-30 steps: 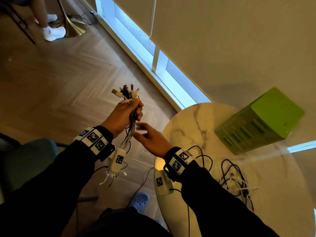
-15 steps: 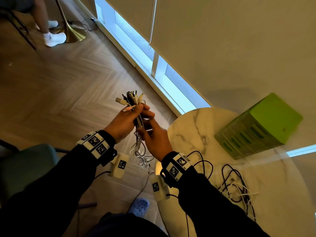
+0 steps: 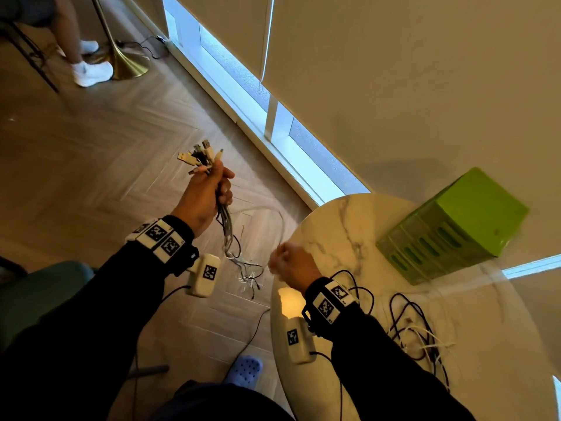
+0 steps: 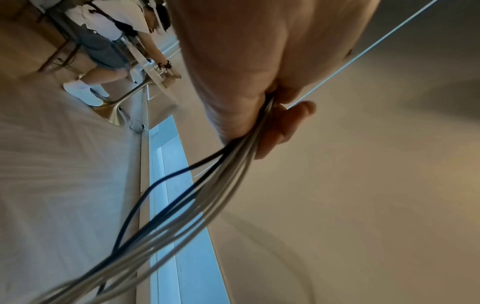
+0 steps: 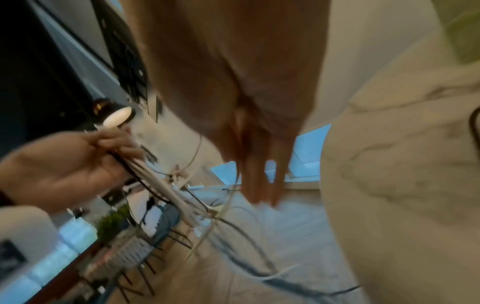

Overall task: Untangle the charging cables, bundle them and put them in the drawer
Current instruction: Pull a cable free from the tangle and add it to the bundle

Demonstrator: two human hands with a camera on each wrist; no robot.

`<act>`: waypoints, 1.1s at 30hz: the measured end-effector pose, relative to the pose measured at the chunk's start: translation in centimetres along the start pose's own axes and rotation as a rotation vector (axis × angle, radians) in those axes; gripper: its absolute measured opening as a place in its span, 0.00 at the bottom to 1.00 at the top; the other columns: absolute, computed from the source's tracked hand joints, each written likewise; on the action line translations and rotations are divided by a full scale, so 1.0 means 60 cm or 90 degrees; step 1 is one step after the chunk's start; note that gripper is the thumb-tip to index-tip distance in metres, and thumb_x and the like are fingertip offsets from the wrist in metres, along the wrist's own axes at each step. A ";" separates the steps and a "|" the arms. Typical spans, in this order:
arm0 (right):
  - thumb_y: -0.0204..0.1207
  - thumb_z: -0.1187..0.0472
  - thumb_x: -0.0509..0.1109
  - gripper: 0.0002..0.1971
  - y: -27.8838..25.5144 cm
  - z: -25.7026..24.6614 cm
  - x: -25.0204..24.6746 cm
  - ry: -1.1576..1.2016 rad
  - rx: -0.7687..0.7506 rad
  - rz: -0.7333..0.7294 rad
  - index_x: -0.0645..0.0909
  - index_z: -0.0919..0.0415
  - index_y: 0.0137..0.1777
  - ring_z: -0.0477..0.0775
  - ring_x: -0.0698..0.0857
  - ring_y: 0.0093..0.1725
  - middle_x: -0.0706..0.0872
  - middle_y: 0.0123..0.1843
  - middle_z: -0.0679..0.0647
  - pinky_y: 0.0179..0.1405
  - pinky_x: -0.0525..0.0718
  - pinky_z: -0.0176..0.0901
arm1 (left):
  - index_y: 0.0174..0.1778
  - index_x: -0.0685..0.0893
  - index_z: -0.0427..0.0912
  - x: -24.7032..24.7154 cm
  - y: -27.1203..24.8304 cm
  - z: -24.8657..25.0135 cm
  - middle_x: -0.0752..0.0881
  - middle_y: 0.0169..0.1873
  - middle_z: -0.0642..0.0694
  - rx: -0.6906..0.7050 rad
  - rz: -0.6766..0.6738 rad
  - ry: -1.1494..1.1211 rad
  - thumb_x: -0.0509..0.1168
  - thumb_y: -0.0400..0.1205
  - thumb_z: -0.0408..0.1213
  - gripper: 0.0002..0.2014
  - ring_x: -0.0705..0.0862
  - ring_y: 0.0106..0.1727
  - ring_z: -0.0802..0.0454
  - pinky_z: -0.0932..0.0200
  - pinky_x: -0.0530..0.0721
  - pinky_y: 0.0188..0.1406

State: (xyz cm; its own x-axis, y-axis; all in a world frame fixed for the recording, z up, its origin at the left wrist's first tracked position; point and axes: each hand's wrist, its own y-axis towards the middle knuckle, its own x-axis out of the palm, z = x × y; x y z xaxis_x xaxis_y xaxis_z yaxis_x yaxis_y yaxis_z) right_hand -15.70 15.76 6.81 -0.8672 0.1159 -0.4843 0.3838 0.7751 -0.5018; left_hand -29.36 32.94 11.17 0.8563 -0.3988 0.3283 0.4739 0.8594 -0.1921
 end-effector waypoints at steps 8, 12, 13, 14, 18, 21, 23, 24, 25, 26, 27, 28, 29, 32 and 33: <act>0.71 0.37 0.78 0.49 0.003 -0.055 -0.014 -0.155 -0.211 -0.001 0.59 0.53 0.86 0.52 0.65 0.84 0.64 0.86 0.52 0.80 0.64 0.45 | 0.47 0.78 0.41 0.025 -0.038 0.004 0.73 0.23 0.52 -0.046 -0.152 0.104 0.51 0.93 0.47 0.17 0.76 0.30 0.53 0.56 0.74 0.42; 0.85 0.54 0.68 0.29 -0.001 -0.112 0.016 0.088 -0.289 -0.043 0.65 0.59 0.83 0.44 0.74 0.77 0.74 0.81 0.54 0.80 0.73 0.48 | 0.52 0.86 0.56 0.037 -0.058 0.011 0.91 0.55 0.60 0.031 -0.216 0.351 0.51 0.91 0.56 0.18 0.84 0.64 0.64 0.56 0.75 0.66; 0.88 0.58 0.64 0.23 -0.003 -0.120 0.020 0.160 -0.277 -0.036 0.68 0.61 0.80 0.44 0.79 0.72 0.79 0.77 0.54 0.77 0.78 0.46 | 0.55 0.86 0.59 0.034 -0.055 0.012 0.87 0.64 0.58 0.062 -0.229 0.392 0.52 0.90 0.58 0.18 0.80 0.71 0.62 0.54 0.73 0.71; 0.89 0.59 0.59 0.19 -0.007 -0.128 0.023 0.220 -0.258 -0.027 0.71 0.61 0.78 0.42 0.81 0.67 0.82 0.72 0.52 0.71 0.81 0.39 | 0.59 0.86 0.60 0.031 -0.052 0.014 0.84 0.68 0.54 0.091 -0.231 0.433 0.53 0.89 0.61 0.18 0.78 0.73 0.59 0.52 0.73 0.74; 0.91 0.60 0.50 0.12 -0.023 -0.148 0.035 0.370 -0.206 -0.053 0.77 0.55 0.58 0.44 0.81 0.45 0.82 0.47 0.49 0.54 0.82 0.41 | 0.60 0.86 0.47 0.031 -0.051 0.036 0.87 0.62 0.55 0.059 -0.273 0.388 0.54 0.90 0.55 0.20 0.85 0.64 0.58 0.58 0.83 0.59; 0.87 0.61 0.49 0.13 -0.030 -0.154 0.030 0.475 -0.165 -0.103 0.72 0.58 0.43 0.48 0.69 0.33 0.71 0.31 0.48 0.44 0.74 0.49 | 0.57 0.87 0.44 0.035 -0.054 0.041 0.88 0.65 0.53 0.023 -0.330 0.288 0.57 0.89 0.53 0.19 0.84 0.69 0.54 0.48 0.79 0.71; 0.85 0.59 0.50 0.12 -0.035 -0.154 0.014 0.514 -0.162 -0.117 0.74 0.58 0.45 0.47 0.68 0.31 0.70 0.29 0.46 0.36 0.72 0.42 | 0.64 0.84 0.51 0.025 -0.055 0.028 0.86 0.67 0.45 -0.043 -0.385 0.193 0.66 0.81 0.60 0.21 0.84 0.70 0.49 0.43 0.81 0.71; 0.83 0.56 0.52 0.12 -0.040 -0.155 0.006 0.524 -0.166 -0.127 0.74 0.58 0.44 0.48 0.67 0.30 0.70 0.28 0.48 0.33 0.70 0.41 | 0.66 0.81 0.53 0.017 -0.057 0.013 0.85 0.66 0.43 -0.078 -0.418 0.178 0.71 0.78 0.59 0.24 0.84 0.68 0.47 0.44 0.82 0.69; 0.79 0.54 0.54 0.11 -0.045 -0.158 -0.004 0.536 -0.174 -0.144 0.71 0.58 0.40 0.49 0.64 0.29 0.66 0.27 0.49 0.31 0.67 0.41 | 0.68 0.79 0.53 0.008 -0.060 -0.005 0.86 0.64 0.43 -0.117 -0.459 0.206 0.74 0.76 0.56 0.26 0.85 0.66 0.46 0.47 0.82 0.67; 0.75 0.53 0.55 0.10 -0.052 -0.162 -0.015 0.557 -0.181 -0.165 0.66 0.57 0.36 0.50 0.58 0.28 0.61 0.27 0.50 0.30 0.62 0.42 | 0.69 0.79 0.50 0.002 -0.067 -0.022 0.87 0.63 0.44 -0.165 -0.508 0.269 0.75 0.77 0.52 0.25 0.85 0.65 0.48 0.50 0.82 0.68; 0.73 0.54 0.56 0.09 -0.056 -0.165 -0.025 0.586 -0.180 -0.183 0.63 0.56 0.35 0.51 0.54 0.29 0.57 0.28 0.50 0.32 0.61 0.44 | 0.68 0.80 0.48 -0.001 -0.074 -0.035 0.89 0.61 0.45 -0.214 -0.563 0.355 0.75 0.78 0.49 0.24 0.87 0.64 0.49 0.53 0.82 0.68; 0.72 0.54 0.56 0.09 -0.061 -0.169 -0.036 0.600 -0.174 -0.193 0.62 0.56 0.34 0.52 0.54 0.30 0.57 0.28 0.50 0.36 0.65 0.45 | 0.66 0.83 0.45 -0.006 -0.074 -0.048 0.90 0.58 0.43 -0.253 -0.615 0.459 0.75 0.79 0.49 0.22 0.88 0.61 0.50 0.55 0.83 0.65; 0.73 0.55 0.57 0.09 -0.065 -0.171 -0.044 0.585 -0.162 -0.194 0.62 0.56 0.34 0.53 0.58 0.30 0.60 0.28 0.51 0.41 0.70 0.48 | 0.62 0.85 0.43 -0.010 -0.069 -0.057 0.92 0.53 0.42 -0.262 -0.638 0.563 0.74 0.79 0.51 0.20 0.90 0.56 0.48 0.57 0.85 0.60; 0.80 0.59 0.56 0.13 -0.080 -0.174 -0.051 0.496 -0.144 -0.151 0.65 0.58 0.34 0.56 0.75 0.34 0.68 0.27 0.52 0.58 0.77 0.61 | 0.49 0.82 0.44 -0.029 -0.025 -0.051 0.89 0.41 0.42 -0.048 -0.459 0.799 0.69 0.84 0.49 0.11 0.87 0.43 0.42 0.53 0.84 0.46; 0.82 0.62 0.54 0.14 -0.087 -0.176 -0.050 0.517 -0.157 -0.129 0.65 0.58 0.33 0.56 0.76 0.34 0.67 0.26 0.52 0.61 0.77 0.63 | 0.49 0.80 0.44 -0.034 -0.011 -0.045 0.88 0.41 0.43 0.063 -0.344 0.826 0.68 0.85 0.46 0.09 0.85 0.41 0.42 0.51 0.83 0.43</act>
State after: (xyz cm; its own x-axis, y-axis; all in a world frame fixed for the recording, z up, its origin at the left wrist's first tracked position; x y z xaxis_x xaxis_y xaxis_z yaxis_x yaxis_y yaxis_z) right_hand -18.46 17.95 18.47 -0.9053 0.2956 0.3051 0.2000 0.9301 -0.3080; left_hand -30.85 32.31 8.12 0.1797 -0.6428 -0.7447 0.8309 0.5044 -0.2349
